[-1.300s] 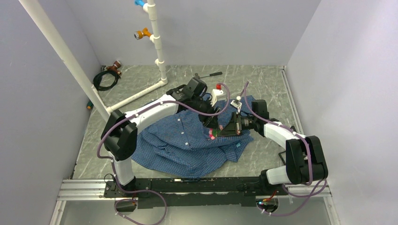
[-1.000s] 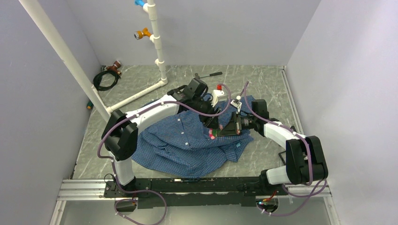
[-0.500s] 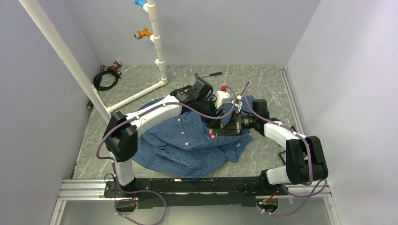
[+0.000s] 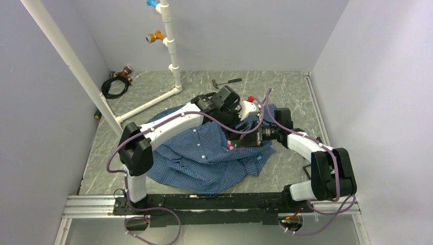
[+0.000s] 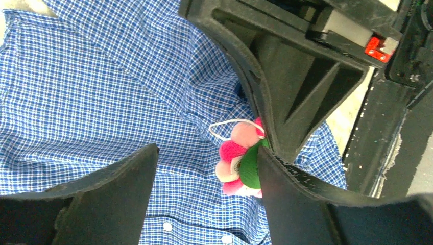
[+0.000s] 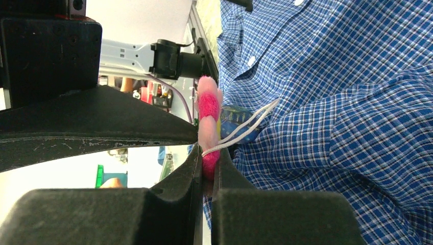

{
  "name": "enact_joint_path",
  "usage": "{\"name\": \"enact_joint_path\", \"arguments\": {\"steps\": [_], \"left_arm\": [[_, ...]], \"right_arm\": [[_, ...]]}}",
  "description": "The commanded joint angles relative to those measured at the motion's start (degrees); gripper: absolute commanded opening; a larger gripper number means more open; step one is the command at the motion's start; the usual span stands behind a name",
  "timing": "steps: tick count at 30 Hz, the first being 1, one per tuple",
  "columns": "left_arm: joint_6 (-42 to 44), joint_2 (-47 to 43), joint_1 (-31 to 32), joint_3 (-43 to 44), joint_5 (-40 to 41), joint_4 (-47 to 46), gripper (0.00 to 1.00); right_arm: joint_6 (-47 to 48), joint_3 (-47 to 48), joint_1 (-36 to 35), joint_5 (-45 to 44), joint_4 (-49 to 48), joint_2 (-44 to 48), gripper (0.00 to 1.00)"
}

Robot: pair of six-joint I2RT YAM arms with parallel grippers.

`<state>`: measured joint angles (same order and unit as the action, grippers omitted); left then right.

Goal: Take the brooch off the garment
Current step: Remove the brooch from the clothes.

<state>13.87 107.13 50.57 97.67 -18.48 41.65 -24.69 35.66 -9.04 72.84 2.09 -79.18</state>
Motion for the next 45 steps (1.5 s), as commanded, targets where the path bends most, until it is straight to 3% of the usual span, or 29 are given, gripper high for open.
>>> {"name": "enact_joint_path", "arguments": {"steps": [1,5,10,16,22,30,37,45], "left_arm": [[1.88,-1.15,-1.25,0.63,6.0,-0.54,0.8],[-4.9,-4.48,-4.9,-0.81,0.88,-7.12,0.84],[-16.19,-10.75,-11.07,-9.46,-7.03,-18.44,0.87],[-23.27,-15.25,-15.38,-27.23,-22.71,-32.2,0.76],[-33.58,-12.78,-14.34,-35.72,-29.59,-41.07,0.7],[-29.43,-12.25,-9.72,-31.51,-27.1,-35.15,0.67],[-33.56,-9.79,-8.03,-30.43,-24.21,-33.55,0.68],[-36.81,-6.99,-5.91,-27.52,-24.57,-30.37,0.57]], "right_arm": [[-0.37,2.22,-0.01,2.61,-1.8,0.19,0.0],[0.52,2.16,-0.08,1.42,-1.75,-0.18,0.0],[1.64,1.89,-0.09,0.62,-1.67,-1.07,0.0],[5.25,1.2,-0.1,-0.26,-1.57,-3.23,0.0],[6.6,-0.32,-0.19,-1.72,-3.04,-4.32,0.0],[6.66,-0.77,-0.19,-1.32,-3.06,-5.34,0.0],[7.72,-1.58,-0.19,-1.43,-2.26,-4.01,0.0],[5.53,-2.57,-0.19,-2.21,-4.41,-2.55,0.0]]}}
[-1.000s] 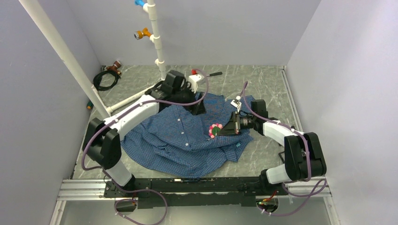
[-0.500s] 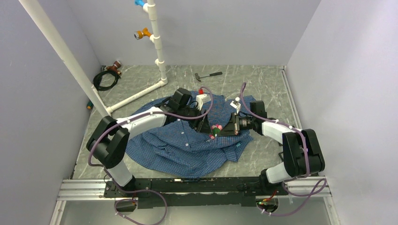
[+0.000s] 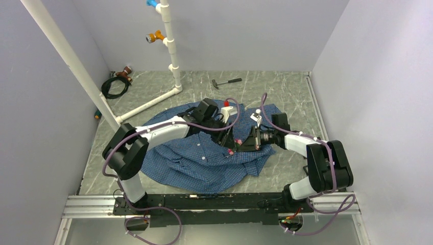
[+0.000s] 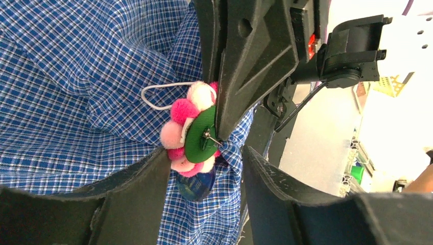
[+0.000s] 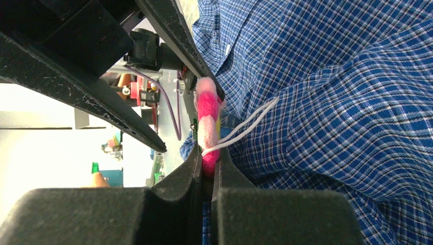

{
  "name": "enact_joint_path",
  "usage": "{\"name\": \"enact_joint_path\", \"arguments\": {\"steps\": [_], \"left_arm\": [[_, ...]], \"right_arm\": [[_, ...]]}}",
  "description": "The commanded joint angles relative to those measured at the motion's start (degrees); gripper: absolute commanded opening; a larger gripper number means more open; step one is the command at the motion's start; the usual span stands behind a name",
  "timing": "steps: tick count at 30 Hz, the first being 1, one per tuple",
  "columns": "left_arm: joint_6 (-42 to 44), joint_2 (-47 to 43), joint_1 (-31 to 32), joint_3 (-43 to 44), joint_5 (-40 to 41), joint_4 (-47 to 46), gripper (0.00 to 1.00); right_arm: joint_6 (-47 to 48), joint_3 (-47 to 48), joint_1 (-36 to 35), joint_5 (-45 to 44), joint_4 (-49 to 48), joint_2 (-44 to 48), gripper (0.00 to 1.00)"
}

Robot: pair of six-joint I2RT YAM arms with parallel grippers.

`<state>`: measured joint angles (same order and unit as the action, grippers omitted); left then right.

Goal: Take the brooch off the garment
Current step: Remove the brooch from the clothes.

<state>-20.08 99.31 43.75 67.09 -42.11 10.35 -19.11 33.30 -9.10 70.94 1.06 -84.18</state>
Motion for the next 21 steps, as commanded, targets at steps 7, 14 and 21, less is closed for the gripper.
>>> {"name": "enact_joint_path", "arguments": {"steps": [7,14,21], "left_arm": [[-5.21,2.82,1.24,2.84,-0.88,0.51,0.51],[-4.8,4.18,1.6,3.45,0.68,2.68,0.41],[-6.94,5.11,1.22,1.96,0.13,2.56,0.22]], "right_arm": [[-1.64,-0.66,-0.12,-1.22,-4.4,3.41,0.0],[-2.75,-1.04,-0.11,-0.72,-5.58,4.16,0.0],[-2.95,-1.46,-0.13,-0.82,-6.04,5.64,0.0]]}}
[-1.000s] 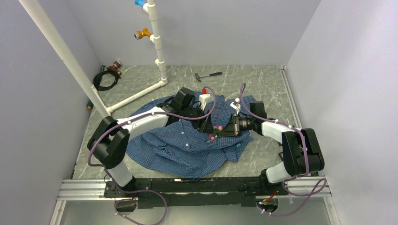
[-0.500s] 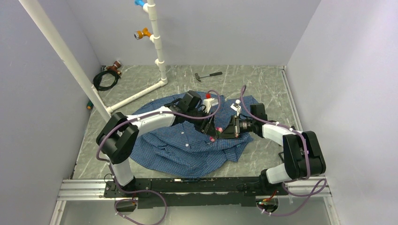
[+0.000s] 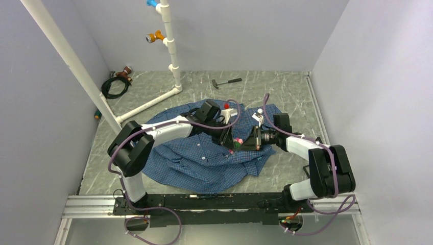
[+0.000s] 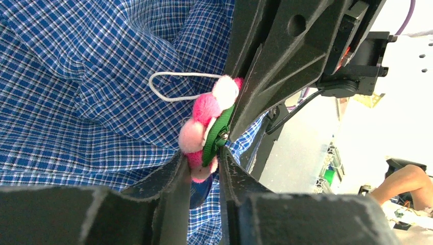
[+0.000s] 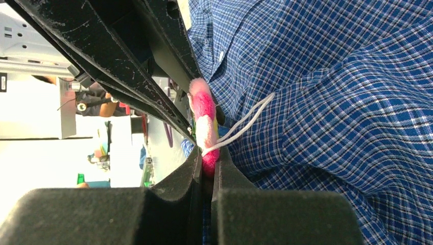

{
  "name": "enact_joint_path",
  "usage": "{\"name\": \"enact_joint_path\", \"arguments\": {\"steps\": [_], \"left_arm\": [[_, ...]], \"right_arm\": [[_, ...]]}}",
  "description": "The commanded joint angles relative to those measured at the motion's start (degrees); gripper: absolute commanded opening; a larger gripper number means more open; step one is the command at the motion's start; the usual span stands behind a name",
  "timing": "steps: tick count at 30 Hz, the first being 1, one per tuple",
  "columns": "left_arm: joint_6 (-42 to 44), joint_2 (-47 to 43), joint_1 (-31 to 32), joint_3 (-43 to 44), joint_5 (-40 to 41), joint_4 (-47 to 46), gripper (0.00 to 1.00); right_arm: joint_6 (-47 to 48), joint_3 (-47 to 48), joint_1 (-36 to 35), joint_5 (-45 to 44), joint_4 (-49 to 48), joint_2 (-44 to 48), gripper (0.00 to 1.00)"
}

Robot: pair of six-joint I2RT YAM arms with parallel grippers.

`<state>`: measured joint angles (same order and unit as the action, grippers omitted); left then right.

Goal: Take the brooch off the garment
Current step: Remove the brooch from the clothes.

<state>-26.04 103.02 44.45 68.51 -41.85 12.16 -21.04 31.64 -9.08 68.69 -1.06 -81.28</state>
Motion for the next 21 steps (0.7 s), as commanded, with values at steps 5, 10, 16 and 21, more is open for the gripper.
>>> {"name": "enact_joint_path", "arguments": {"steps": [5,10,16,21], "left_arm": [[-2.21,1.26,-0.4,-1.44,-3.12,-2.12,0.21],[-1.18,-1.81,-1.43,-4.06,-6.01,-7.34,0.45],[-1.31,-4.7,-5.06,-5.78,-10.51,-12.57,0.59],[3.83,-6.76,-6.34,-8.25,-9.83,-12.9,0.66]], "right_arm": [[-0.47,0.16,-0.06,1.27,-3.44,3.09,0.0],[0.73,0.82,0.07,-0.08,-2.13,2.34,0.0],[2.48,1.42,0.12,-1.56,-1.15,1.92,0.0],[4.59,1.89,0.12,-4.39,-0.68,2.57,0.0]]}}
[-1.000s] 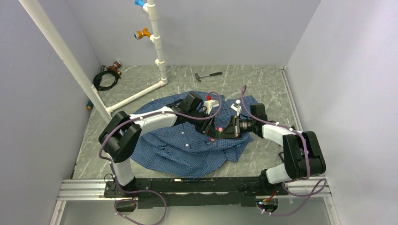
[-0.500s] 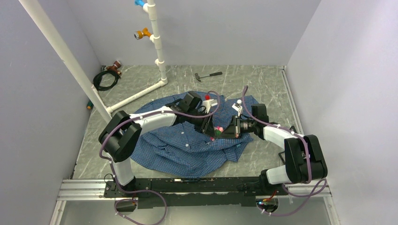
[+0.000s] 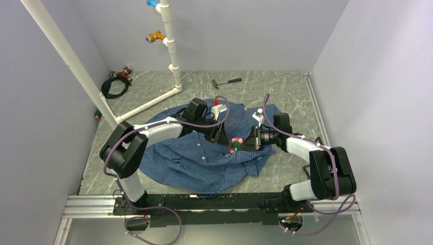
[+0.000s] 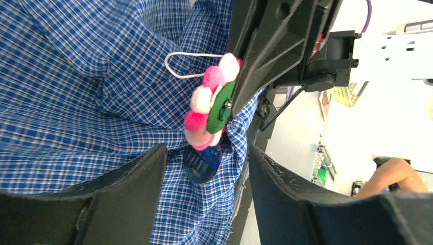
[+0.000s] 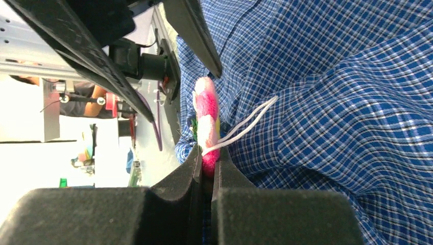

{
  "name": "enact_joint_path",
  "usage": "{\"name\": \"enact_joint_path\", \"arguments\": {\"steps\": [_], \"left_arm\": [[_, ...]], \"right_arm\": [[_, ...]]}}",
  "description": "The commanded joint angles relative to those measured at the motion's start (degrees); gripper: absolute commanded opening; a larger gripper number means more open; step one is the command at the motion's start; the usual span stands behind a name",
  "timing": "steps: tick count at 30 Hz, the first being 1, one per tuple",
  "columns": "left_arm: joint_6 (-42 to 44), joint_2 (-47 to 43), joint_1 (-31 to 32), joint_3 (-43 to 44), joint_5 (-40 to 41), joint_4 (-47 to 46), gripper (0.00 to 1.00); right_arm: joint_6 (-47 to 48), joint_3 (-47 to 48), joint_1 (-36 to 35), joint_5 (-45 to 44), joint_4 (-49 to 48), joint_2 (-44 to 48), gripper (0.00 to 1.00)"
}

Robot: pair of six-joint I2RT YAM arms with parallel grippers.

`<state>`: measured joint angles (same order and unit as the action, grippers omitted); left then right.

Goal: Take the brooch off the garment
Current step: Remove the brooch from the clothes.

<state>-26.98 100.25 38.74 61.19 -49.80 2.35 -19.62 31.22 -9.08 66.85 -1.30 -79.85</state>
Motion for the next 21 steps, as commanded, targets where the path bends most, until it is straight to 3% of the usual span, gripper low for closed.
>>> {"name": "enact_joint_path", "arguments": {"steps": [1,11,15,18,21], "left_arm": [[5.51,-4.08,-0.65,-1.39,-1.94,-2.98,0.67],[12.43,-4.39,2.41,-2.18,3.16,1.95,0.73],[14.32,-3.31,5.04,-0.95,4.7,3.11,0.68],[15.55,-2.09,5.78,1.04,6.01,5.4,0.51],[15.12,-1.84,5.0,2.34,7.03,6.78,0.15]], "right_arm": [[3.54,2.45,0.12,-3.31,-0.53,1.03,0.0],[7.46,4.66,0.07,-6.89,0.02,0.02,0.0],[7.41,4.65,0.03,-6.78,-0.56,-0.34,0.0],[9.19,4.94,0.03,-6.69,0.77,-0.3,0.0],[12.75,5.69,0.11,-7.5,3.69,-0.66,0.0]]}}
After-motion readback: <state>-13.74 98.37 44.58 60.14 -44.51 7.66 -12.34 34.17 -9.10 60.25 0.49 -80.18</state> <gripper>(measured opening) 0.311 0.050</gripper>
